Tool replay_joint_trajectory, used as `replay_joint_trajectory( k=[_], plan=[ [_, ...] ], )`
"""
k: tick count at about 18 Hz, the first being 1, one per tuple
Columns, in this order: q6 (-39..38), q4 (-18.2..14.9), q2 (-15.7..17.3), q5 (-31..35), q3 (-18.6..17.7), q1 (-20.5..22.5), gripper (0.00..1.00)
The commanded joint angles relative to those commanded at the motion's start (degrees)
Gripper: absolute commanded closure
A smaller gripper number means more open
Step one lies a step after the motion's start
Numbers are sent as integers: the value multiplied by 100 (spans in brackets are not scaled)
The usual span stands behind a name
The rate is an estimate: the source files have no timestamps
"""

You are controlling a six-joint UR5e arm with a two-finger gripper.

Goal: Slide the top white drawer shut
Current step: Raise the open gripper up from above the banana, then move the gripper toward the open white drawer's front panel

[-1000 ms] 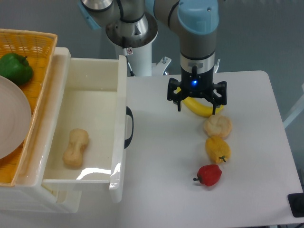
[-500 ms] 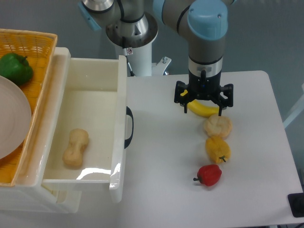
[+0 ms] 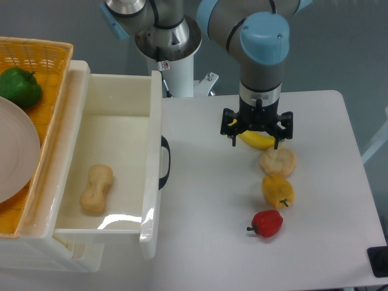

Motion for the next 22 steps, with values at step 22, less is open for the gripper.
replay_joint_trajectory(
  k=[22],
  plan=[
    [-984, -35, -659, -1045, -132, -246, 0]
  ],
)
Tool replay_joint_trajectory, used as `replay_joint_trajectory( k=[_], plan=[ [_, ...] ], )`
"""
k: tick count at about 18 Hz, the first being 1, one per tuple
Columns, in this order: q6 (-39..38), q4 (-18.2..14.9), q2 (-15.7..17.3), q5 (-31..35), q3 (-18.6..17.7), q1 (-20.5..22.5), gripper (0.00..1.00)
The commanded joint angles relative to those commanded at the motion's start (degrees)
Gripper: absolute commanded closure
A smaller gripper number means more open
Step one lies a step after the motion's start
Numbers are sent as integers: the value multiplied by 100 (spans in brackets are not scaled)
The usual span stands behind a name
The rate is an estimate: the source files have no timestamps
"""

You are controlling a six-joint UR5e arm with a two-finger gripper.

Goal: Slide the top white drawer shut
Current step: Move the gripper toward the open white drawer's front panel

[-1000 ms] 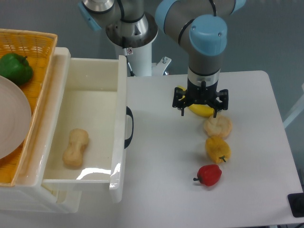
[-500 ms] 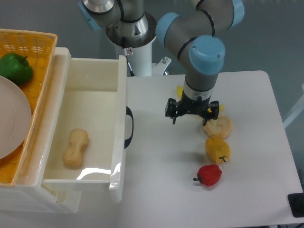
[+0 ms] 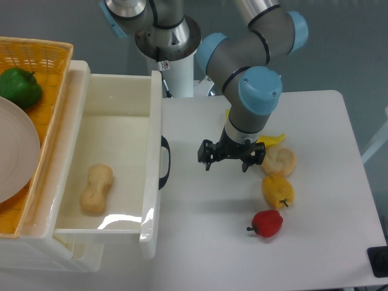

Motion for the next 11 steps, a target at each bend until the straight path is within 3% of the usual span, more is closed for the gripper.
replay_joint_trajectory(
  k=[11],
  plan=[
    [-123, -9, -158, -378, -9, -9, 0]
  ],
)
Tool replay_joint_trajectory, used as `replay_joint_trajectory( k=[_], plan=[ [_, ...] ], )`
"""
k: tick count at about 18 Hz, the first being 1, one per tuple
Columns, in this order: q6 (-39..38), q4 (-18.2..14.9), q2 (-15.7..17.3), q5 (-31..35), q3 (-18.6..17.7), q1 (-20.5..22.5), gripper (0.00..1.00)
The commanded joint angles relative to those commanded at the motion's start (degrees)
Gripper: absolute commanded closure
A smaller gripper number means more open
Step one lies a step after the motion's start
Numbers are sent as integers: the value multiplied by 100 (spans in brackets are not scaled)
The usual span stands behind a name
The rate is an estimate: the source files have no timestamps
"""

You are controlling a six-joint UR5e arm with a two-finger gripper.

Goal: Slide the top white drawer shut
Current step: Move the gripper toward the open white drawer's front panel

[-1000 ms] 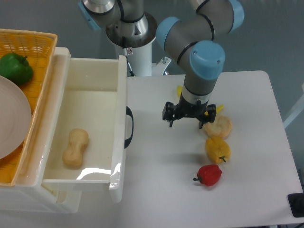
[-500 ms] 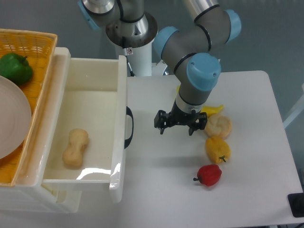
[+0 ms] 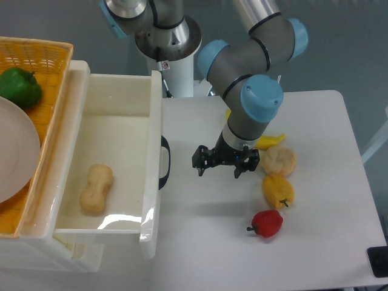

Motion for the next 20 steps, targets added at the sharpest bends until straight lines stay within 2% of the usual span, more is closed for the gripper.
replay_joint_trajectory(
  k=[11, 20],
  plan=[
    [-88, 9, -123, -141, 9, -307, 0],
    [-88, 9, -202, -159, 18, -360, 0]
  ],
)
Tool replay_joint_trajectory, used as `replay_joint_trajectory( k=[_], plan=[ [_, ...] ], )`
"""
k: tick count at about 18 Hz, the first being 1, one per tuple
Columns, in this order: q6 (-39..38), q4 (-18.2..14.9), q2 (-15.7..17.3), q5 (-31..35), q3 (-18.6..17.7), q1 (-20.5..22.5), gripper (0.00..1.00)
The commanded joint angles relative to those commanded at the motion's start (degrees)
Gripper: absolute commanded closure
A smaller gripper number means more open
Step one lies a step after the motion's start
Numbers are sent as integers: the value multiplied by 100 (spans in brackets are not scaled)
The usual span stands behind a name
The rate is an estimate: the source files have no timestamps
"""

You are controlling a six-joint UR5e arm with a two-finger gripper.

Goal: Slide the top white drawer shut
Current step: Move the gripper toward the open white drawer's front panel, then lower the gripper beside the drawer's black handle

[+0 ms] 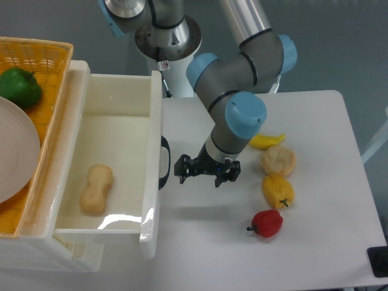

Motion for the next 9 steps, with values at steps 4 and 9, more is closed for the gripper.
replay_joint_trajectory(
  k=[4, 9],
  plan=[
    [0, 0, 0, 0, 0, -53, 0],
    [-9, -44, 26, 9, -9, -62, 0]
  ],
)
